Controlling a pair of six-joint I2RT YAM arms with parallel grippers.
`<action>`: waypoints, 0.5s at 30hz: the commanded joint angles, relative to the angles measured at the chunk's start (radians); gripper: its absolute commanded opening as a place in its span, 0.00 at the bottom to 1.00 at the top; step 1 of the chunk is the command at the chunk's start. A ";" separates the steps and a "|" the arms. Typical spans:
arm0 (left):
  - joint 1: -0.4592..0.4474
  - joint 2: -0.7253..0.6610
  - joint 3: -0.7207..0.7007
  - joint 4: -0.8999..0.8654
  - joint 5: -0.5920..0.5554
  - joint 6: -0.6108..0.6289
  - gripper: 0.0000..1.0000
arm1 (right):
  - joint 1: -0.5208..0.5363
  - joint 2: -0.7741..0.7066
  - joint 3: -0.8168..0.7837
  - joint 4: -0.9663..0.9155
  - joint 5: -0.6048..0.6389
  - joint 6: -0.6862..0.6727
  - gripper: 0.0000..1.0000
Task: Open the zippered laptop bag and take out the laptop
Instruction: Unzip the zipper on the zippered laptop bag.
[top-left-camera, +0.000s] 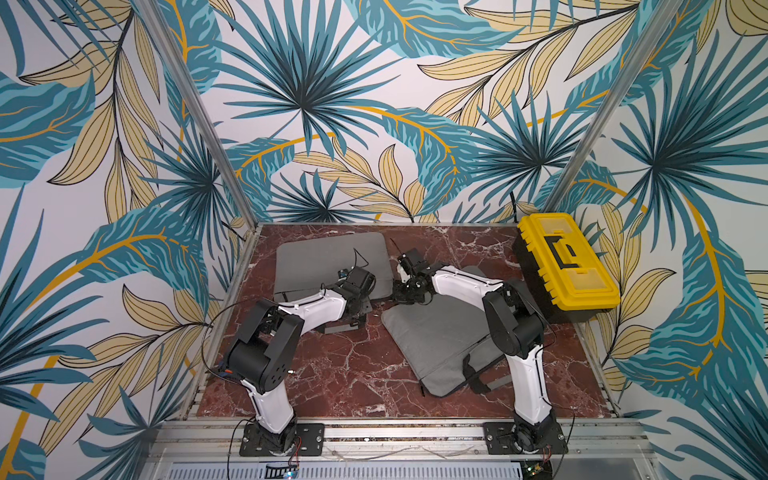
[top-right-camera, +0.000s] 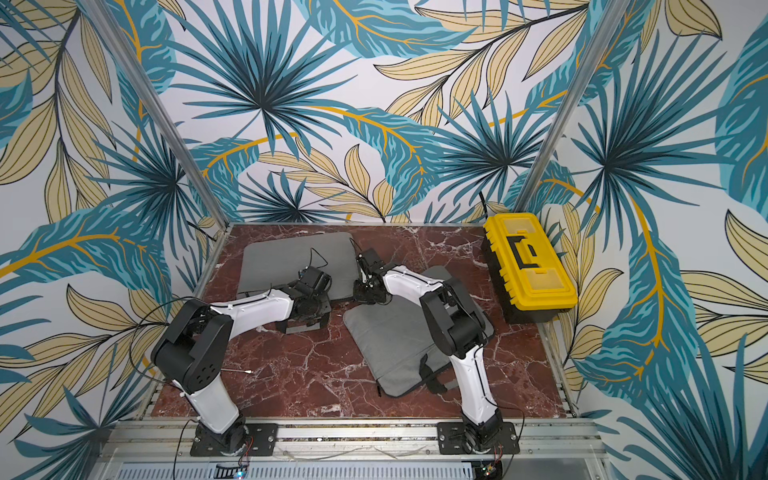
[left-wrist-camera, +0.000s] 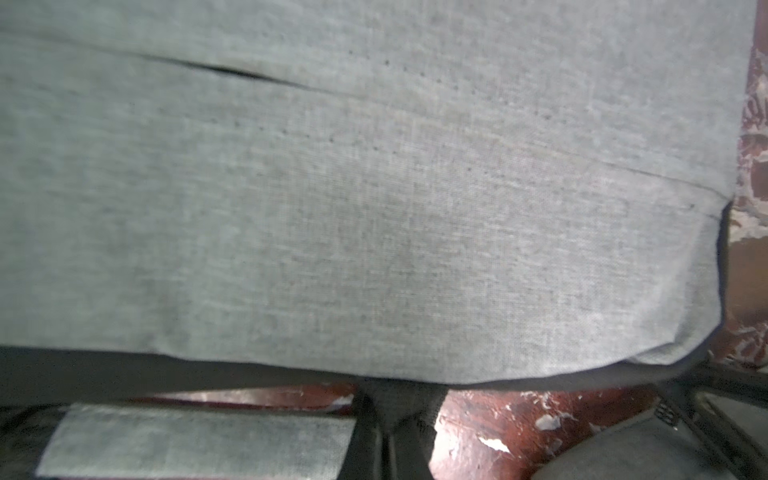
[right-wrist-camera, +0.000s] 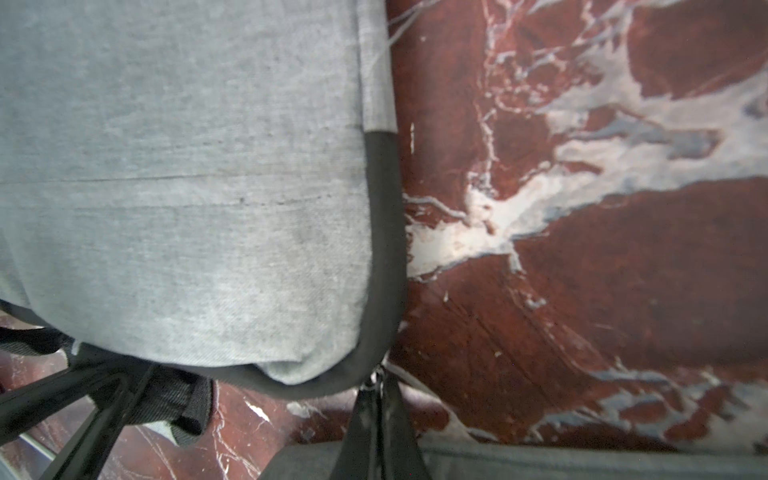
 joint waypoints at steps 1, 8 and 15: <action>0.013 -0.052 -0.009 -0.070 -0.082 0.009 0.00 | -0.044 -0.028 -0.027 -0.029 0.042 -0.031 0.00; 0.025 -0.104 -0.035 -0.071 -0.089 0.051 0.00 | -0.078 -0.022 -0.006 -0.035 0.061 -0.103 0.00; 0.061 -0.165 -0.067 -0.070 -0.092 0.083 0.00 | -0.080 -0.011 0.046 -0.080 0.152 -0.194 0.00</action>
